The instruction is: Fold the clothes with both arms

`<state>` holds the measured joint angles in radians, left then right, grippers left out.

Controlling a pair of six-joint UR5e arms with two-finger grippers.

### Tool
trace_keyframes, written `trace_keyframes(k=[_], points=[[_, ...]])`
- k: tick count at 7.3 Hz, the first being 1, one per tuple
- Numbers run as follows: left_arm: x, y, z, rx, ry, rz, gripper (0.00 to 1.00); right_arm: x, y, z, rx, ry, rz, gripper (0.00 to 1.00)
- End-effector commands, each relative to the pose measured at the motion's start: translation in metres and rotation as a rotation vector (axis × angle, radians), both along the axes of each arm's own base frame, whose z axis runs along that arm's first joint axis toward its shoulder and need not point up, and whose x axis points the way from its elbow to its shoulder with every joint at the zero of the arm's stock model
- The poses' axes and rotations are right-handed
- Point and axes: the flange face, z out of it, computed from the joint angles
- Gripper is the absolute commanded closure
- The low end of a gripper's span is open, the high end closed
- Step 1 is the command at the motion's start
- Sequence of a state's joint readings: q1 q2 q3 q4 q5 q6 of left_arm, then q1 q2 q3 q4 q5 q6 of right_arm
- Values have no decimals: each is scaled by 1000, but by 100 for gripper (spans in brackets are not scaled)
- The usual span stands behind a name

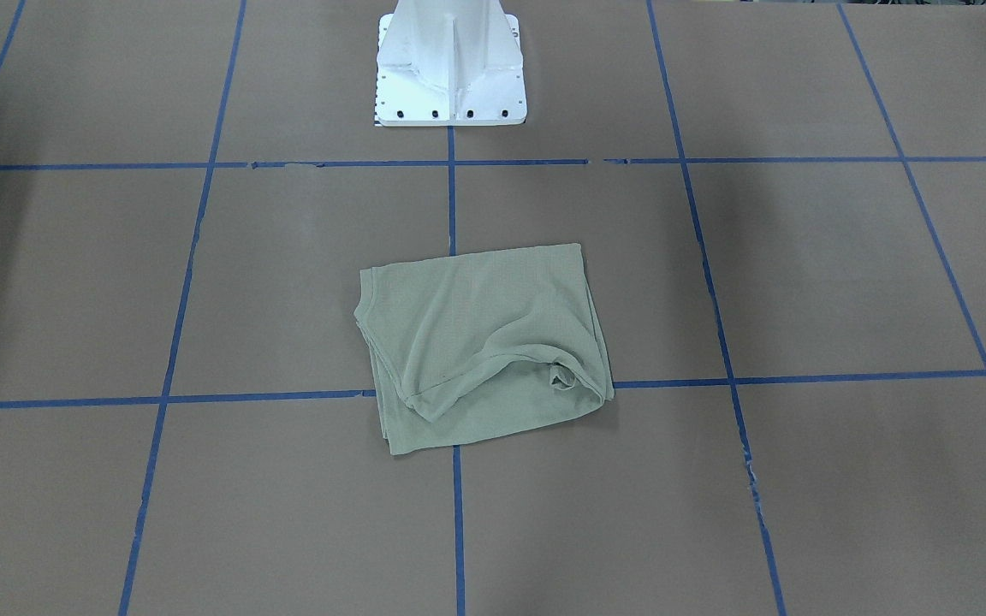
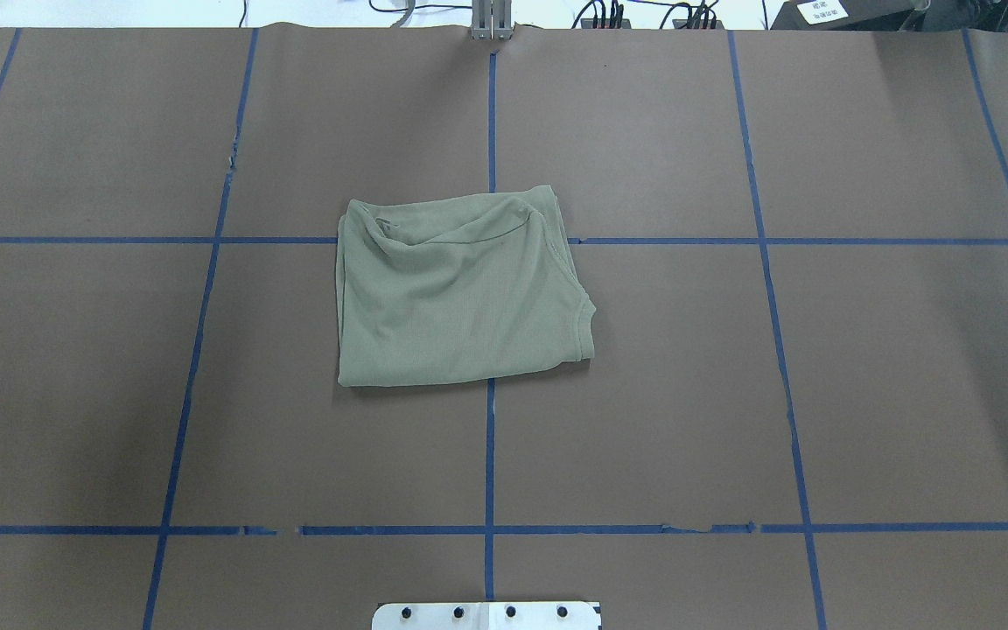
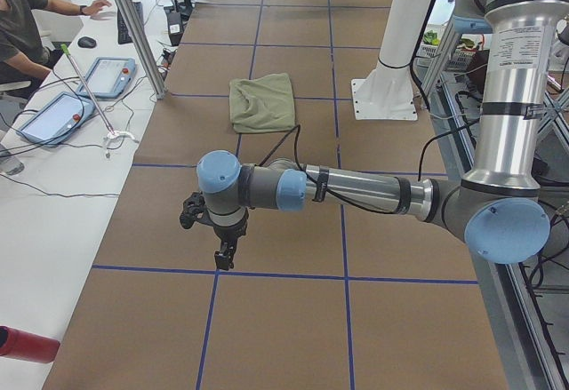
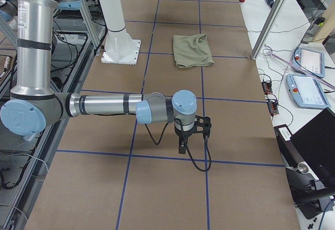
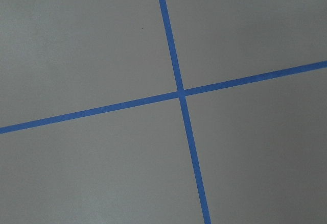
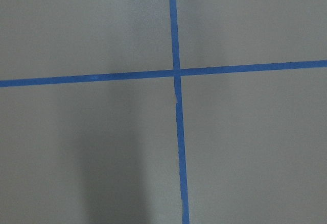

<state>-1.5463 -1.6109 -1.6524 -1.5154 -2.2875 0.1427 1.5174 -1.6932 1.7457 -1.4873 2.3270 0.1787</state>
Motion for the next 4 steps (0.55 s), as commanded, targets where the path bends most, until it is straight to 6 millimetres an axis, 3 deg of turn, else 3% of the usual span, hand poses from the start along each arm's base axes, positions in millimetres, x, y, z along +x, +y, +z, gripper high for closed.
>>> trace_keyframes(k=[1,4], points=[[0,0,-2,4,-2,0,0,0,10,8,46,2,-74,0],[0,0,-1,-2,6,-3,0,-1,10,10,45,-1,-76,0]])
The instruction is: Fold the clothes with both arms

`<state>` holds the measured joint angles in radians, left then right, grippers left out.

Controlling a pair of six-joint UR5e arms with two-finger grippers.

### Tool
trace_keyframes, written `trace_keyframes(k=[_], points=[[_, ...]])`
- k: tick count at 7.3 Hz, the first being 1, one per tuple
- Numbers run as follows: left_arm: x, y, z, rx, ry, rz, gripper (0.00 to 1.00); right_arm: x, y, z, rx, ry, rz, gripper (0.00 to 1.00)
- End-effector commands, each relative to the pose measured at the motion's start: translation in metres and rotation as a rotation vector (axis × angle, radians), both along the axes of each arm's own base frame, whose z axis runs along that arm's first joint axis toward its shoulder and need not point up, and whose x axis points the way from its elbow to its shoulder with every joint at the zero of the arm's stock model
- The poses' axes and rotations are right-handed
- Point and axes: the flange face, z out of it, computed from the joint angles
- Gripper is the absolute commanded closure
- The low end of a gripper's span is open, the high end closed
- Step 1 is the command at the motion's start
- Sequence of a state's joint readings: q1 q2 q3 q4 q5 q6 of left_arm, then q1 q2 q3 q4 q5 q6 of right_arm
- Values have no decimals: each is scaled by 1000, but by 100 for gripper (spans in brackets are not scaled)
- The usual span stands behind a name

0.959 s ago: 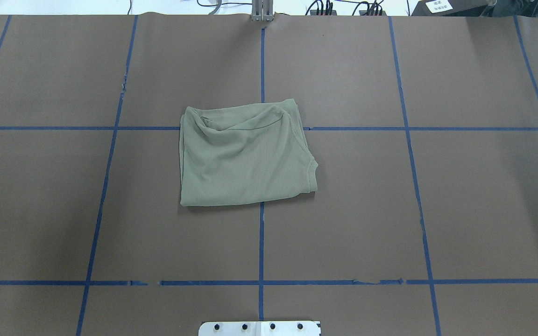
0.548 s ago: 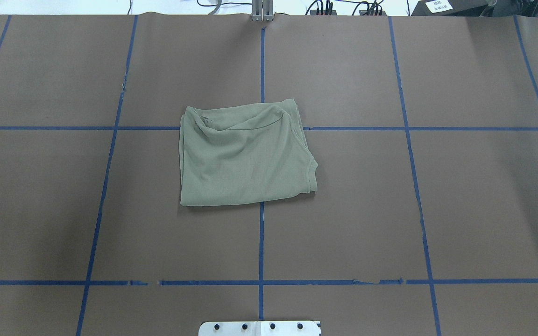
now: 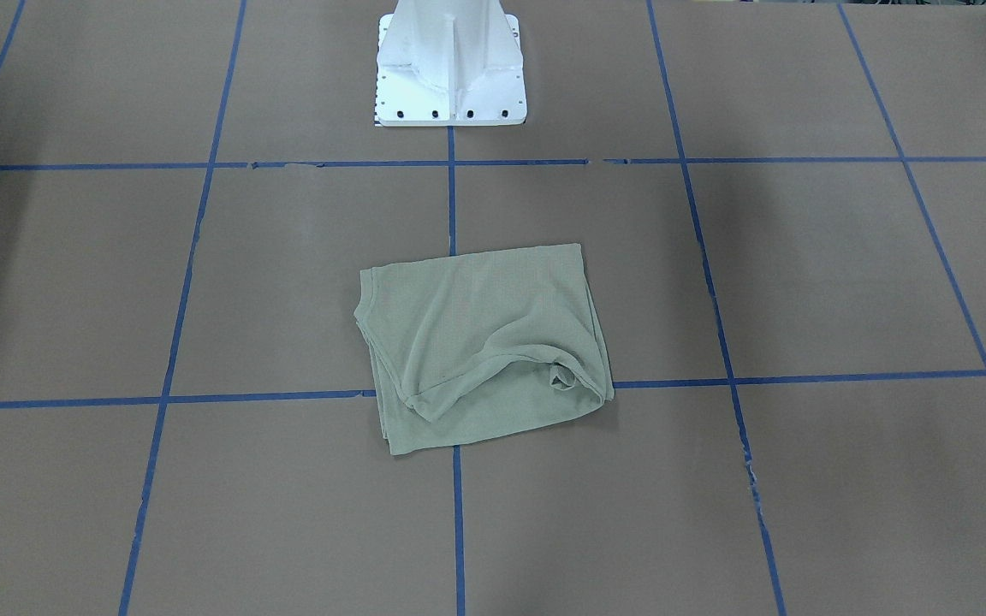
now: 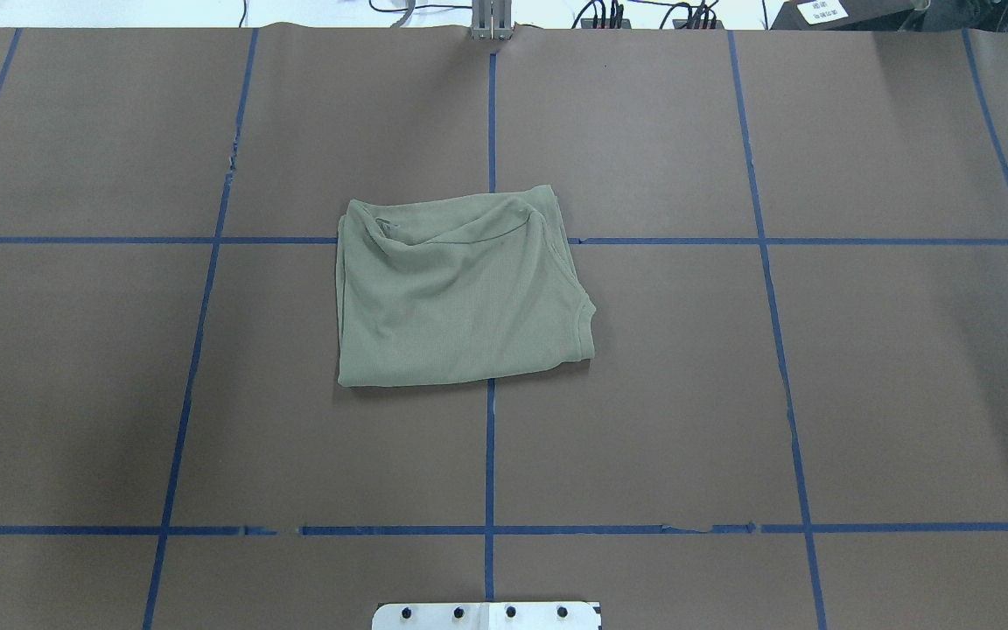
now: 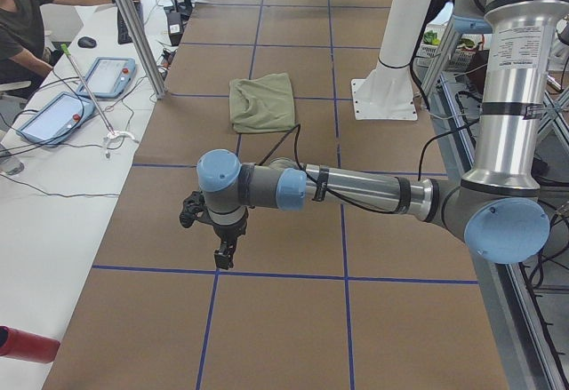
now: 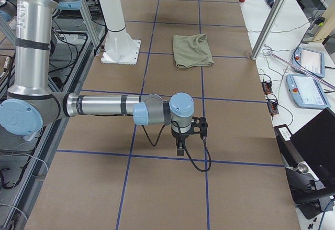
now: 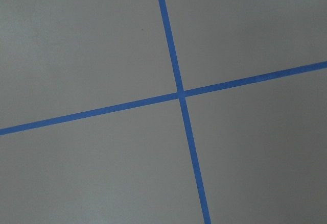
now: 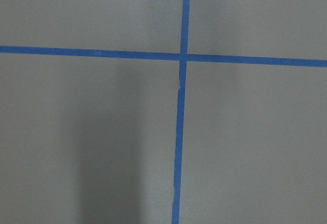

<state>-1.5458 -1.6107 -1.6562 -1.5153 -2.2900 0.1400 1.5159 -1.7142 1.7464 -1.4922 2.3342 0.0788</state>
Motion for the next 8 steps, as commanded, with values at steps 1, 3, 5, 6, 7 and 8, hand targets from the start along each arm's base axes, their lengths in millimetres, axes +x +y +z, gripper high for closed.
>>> trace_keyframes(k=[1,3,5,6,7,8], points=[[0,0,2,-6,3,-1,0,0,0,1,0,0,-2,0],[0,0,4,-10,2,-2,0,0,0,1,-2,0,-1,0],[0,0,4,-27,4,-20,0,0,0,1,-4,-1,1,0],[1,-1,-2,-94,10,-107,0,0,0,1,-3,-1,2,0],[1,-1,-3,-101,11,-118,0,0,0,1,-4,-1,4,0],[1,-1,-3,-99,11,-118,0,0,0,0,-3,-1,4,0]])
